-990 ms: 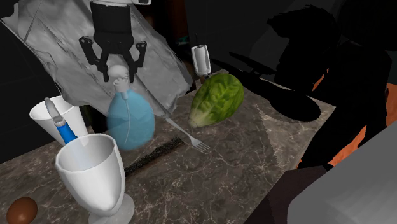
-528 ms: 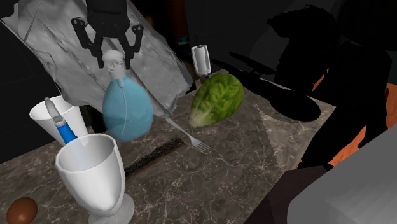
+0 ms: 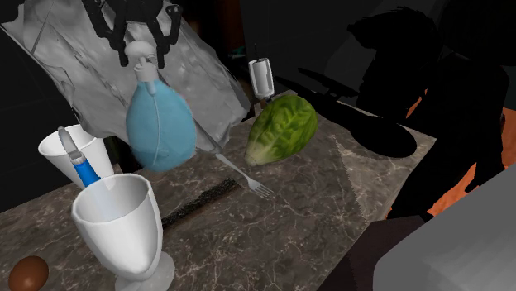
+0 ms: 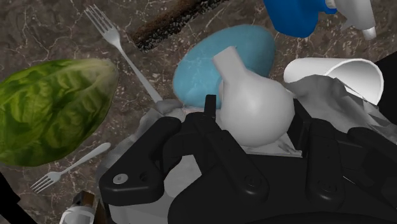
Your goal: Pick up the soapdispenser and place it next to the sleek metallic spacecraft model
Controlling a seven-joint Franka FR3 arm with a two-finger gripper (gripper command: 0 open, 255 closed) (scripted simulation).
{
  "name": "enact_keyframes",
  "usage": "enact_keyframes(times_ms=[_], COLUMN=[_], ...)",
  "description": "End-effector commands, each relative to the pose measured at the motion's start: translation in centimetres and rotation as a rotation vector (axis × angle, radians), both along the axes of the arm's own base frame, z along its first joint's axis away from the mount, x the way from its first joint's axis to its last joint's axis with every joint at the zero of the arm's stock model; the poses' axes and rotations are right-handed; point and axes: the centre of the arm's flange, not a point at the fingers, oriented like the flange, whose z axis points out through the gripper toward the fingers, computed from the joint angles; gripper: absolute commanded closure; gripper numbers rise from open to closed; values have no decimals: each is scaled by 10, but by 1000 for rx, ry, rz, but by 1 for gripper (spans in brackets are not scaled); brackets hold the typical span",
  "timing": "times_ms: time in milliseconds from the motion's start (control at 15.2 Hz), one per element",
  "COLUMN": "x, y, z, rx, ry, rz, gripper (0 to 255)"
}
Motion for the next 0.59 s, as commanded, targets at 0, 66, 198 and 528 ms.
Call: enact_keyframes(times_ms=[0, 66, 198, 528], x=[0, 0, 0, 0], y=[1, 1, 1, 1], z=[12, 18, 28, 54], rx=[0, 0, 0, 0], ry=[0, 0, 0, 0], rz=[0, 0, 0, 0], gripper=[255, 255, 255, 255])
